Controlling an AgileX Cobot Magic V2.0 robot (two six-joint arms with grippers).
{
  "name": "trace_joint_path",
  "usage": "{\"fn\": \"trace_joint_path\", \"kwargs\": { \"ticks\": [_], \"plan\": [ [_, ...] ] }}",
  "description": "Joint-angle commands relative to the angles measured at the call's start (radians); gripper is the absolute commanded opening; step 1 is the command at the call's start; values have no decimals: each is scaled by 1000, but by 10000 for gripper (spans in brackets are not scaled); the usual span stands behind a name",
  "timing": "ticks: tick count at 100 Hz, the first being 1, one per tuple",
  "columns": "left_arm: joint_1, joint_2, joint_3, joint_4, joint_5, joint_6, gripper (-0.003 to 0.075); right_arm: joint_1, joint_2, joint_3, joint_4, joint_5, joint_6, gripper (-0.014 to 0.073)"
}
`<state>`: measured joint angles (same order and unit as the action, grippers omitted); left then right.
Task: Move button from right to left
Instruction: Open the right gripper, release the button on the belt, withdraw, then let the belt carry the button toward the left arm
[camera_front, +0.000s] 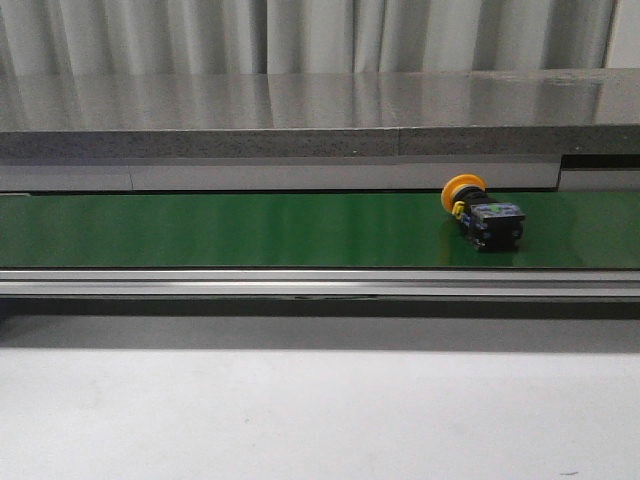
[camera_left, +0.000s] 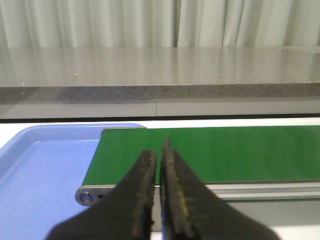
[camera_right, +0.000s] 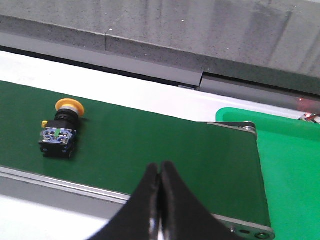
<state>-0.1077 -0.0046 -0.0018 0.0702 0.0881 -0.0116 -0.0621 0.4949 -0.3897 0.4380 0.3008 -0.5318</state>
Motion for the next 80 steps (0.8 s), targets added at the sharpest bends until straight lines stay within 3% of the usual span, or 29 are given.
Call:
{"fn": "trace_joint_path", "kwargs": {
  "ticks": [1,19,36,57,80],
  "plan": [
    [-7,-35,23,-10,-79,-9,5,1,1,-27,17,-66,-8,-64],
    [-7,-12,-59,-19,-54,-9,5,1,1,-27,17,-66,-8,-64],
    [-7,83,-214,-36,91,-9,5,1,1,-27,17,-66,-8,-64],
    [-7,284,-417,-44,279,-9,5,1,1,-27,17,-66,-8,-64],
    [-7,527,-596,-86,380,-9,5,1,1,-27,17,-66,-8,-64]
  ]
}}
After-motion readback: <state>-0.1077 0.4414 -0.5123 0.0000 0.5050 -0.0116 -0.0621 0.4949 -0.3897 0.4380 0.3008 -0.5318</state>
